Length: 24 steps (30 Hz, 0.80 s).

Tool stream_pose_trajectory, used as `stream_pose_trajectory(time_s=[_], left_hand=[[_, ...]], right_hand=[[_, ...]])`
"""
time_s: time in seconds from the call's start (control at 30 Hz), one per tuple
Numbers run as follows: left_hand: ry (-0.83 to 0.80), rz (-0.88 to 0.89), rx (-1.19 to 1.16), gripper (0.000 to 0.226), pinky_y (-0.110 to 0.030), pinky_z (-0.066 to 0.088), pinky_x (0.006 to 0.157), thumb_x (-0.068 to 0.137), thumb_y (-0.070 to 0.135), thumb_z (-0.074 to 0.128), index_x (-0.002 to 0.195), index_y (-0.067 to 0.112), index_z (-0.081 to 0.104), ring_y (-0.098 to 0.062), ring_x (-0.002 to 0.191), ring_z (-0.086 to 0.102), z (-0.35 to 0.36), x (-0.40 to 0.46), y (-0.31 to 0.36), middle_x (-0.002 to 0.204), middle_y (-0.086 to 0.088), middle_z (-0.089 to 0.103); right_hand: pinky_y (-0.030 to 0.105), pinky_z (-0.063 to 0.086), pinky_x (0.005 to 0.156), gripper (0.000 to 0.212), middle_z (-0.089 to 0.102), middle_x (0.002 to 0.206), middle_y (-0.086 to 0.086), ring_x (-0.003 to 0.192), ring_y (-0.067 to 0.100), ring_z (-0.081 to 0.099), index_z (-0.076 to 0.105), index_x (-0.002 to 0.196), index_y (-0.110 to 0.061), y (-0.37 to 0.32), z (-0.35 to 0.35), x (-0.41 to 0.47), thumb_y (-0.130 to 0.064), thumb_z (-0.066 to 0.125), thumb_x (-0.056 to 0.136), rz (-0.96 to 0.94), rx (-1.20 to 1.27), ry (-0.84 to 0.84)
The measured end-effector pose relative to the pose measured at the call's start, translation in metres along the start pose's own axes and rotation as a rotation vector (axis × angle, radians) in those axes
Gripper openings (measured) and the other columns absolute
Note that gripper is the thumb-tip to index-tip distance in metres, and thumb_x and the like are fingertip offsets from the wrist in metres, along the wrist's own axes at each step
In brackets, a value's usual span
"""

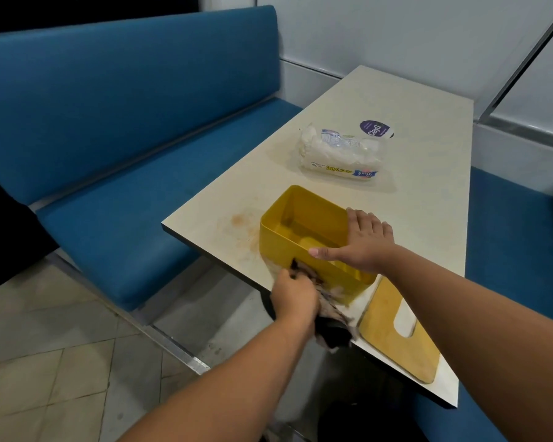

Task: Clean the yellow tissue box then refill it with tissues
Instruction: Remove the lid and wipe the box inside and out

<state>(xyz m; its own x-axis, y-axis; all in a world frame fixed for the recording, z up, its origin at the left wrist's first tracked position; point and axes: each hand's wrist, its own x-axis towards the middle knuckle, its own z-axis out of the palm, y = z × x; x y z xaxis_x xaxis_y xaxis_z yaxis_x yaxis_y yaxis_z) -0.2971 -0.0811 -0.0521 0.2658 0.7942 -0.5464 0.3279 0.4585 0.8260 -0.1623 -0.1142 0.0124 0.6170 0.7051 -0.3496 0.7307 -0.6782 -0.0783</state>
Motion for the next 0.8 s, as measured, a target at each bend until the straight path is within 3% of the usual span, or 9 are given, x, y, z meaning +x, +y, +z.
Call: stream_pose_trajectory(time_s=[0.13, 0.3, 0.57, 0.73, 0.8], left_hand=[[0.139, 0.016, -0.108, 0.019, -0.045, 0.055, 0.083, 0.099, 0.024, 0.038, 0.097, 0.017, 0.055, -0.027, 0.087, 0.061, -0.016, 0.022, 0.014, 0.096, -0.007, 0.062], [-0.081, 0.008, -0.007, 0.017, -0.040, 0.051, 0.085, 0.099, 0.021, 0.041, 0.086, 0.020, 0.052, -0.027, 0.089, 0.059, 0.014, -0.028, -0.008, 0.094, -0.008, 0.062], [0.187, 0.071, -0.105, 0.019, -0.045, 0.056, 0.078, 0.099, 0.021, 0.040, 0.084, 0.019, 0.052, -0.027, 0.084, 0.061, -0.032, 0.033, 0.033, 0.092, -0.008, 0.061], [0.065, 0.157, -0.049, 0.020, -0.042, 0.056, 0.078, 0.101, 0.027, 0.041, 0.085, 0.022, 0.053, -0.022, 0.082, 0.061, -0.018, 0.001, 0.025, 0.088, -0.002, 0.061], [0.090, 0.144, -0.060, 0.018, -0.044, 0.057, 0.079, 0.100, 0.027, 0.044, 0.085, 0.023, 0.054, -0.023, 0.083, 0.063, -0.024, 0.012, 0.026, 0.090, -0.004, 0.063]], right_hand=[[0.052, -0.005, 0.117, 0.136, -0.013, 0.162, 0.011, 0.148, 0.033, -0.013, -0.014, 0.153, -0.016, 0.000, 0.000, 0.000, -0.095, 0.029, 0.052, -0.002, -0.012, -0.008], [0.052, -0.005, 0.118, 0.138, -0.013, 0.162, 0.010, 0.148, 0.032, -0.013, -0.014, 0.153, -0.017, 0.001, 0.001, 0.002, -0.097, 0.030, 0.049, 0.003, 0.003, -0.006], [0.053, -0.004, 0.118, 0.138, -0.013, 0.162, 0.010, 0.148, 0.033, -0.013, -0.014, 0.153, -0.018, 0.001, 0.002, 0.004, -0.096, 0.029, 0.049, 0.005, 0.000, -0.003], [0.052, -0.005, 0.117, 0.139, -0.014, 0.162, 0.011, 0.148, 0.033, -0.013, -0.015, 0.153, -0.017, 0.001, 0.002, 0.004, -0.097, 0.028, 0.047, 0.007, -0.003, -0.003], [0.052, -0.005, 0.117, 0.139, -0.013, 0.162, 0.011, 0.148, 0.033, -0.013, -0.015, 0.153, -0.017, 0.001, 0.002, 0.004, -0.097, 0.029, 0.048, 0.006, -0.003, 0.000]])
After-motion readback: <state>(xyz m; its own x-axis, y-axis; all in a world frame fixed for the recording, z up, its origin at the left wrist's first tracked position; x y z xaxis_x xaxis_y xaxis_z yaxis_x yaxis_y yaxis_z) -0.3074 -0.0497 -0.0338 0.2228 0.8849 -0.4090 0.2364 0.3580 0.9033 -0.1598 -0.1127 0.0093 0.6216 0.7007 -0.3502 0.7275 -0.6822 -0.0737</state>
